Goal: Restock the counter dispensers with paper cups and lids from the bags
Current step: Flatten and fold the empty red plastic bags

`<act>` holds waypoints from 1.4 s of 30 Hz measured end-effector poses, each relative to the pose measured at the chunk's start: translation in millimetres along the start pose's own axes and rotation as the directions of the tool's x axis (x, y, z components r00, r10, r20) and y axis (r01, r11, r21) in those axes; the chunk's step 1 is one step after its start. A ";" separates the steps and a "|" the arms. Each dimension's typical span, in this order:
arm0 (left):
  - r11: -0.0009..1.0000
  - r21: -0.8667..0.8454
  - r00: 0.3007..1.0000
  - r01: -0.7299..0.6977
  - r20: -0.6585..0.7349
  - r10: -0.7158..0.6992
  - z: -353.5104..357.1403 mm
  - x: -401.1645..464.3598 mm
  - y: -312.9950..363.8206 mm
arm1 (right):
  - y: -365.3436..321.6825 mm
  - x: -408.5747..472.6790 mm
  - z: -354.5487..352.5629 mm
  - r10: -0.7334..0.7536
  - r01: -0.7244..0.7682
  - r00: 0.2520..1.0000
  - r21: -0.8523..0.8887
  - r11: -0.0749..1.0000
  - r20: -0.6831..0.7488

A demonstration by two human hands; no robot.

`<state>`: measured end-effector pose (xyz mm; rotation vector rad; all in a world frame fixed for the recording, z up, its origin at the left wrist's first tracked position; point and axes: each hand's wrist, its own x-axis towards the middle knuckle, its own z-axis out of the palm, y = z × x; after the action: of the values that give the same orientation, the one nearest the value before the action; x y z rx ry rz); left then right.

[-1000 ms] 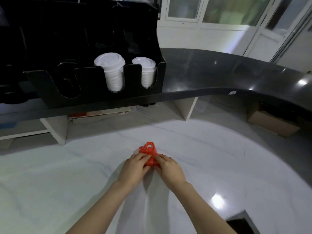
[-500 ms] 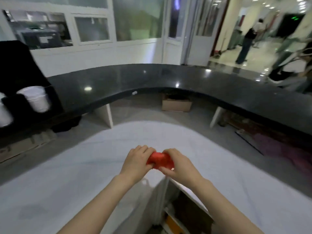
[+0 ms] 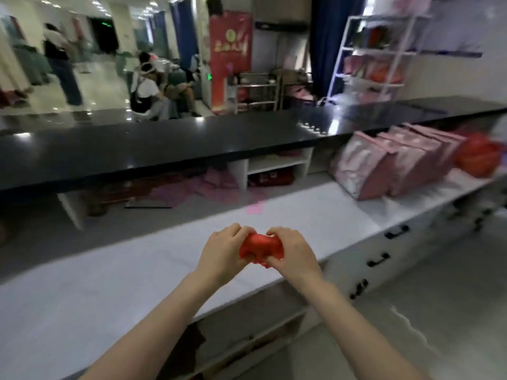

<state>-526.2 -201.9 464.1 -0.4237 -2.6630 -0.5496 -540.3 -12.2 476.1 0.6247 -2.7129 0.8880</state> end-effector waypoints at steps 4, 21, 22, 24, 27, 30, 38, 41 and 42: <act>0.965 -0.142 0.967 -0.221 0.096 0.236 60.2 43.1 101.1 | 74.4 -68.7 -77.7 0.212 -0.222 0.967 -0.060 0.973 -0.143; 0.599 -0.545 0.611 -0.586 0.188 0.769 273.1 92.5 582.1 | 336.9 -386.3 -341.9 0.575 -0.754 0.569 -0.095 0.650 -0.588; 0.580 -0.551 0.584 -0.600 0.194 0.788 285.9 94.4 603.0 | 350.0 -399.8 -350.6 0.582 -0.772 0.547 -0.095 0.628 -0.601; 0.543 -0.563 0.533 -0.623 0.203 0.821 309.4 97.7 643.7 | 377.1 -424.9 -366.5 0.605 -0.808 0.495 -0.076 0.584 -0.624; 0.496 -0.602 0.480 -0.626 0.205 0.853 347.6 105.6 701.4 | 419.0 -455.3 -391.8 0.638 -0.852 0.421 -0.040 0.522 -0.645; 0.450 -0.628 0.423 -0.635 0.204 0.883 395.1 122.2 753.8 | 468.8 -474.9 -417.1 0.644 -0.882 0.386 -0.058 0.468 -0.661; 0.439 -0.688 0.345 -0.578 0.281 0.896 533.2 201.4 885.9 | 641.1 -496.5 -491.7 0.725 -0.929 0.316 -0.043 0.368 -0.612; 0.422 -0.712 0.307 -0.562 0.295 0.905 574.2 227.1 935.1 | 696.4 -506.3 -517.3 0.749 -0.934 0.304 -0.028 0.357 -0.589; 0.420 -0.719 0.298 -0.554 0.300 0.906 586.7 234.2 950.1 | 713.1 -511.4 -524.2 0.759 -0.937 0.290 -0.012 0.348 -0.583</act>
<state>-568.6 933.9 364.2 -2.3531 -2.3123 -0.8310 -375.6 989.7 358.6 -1.2043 -2.4306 0.5146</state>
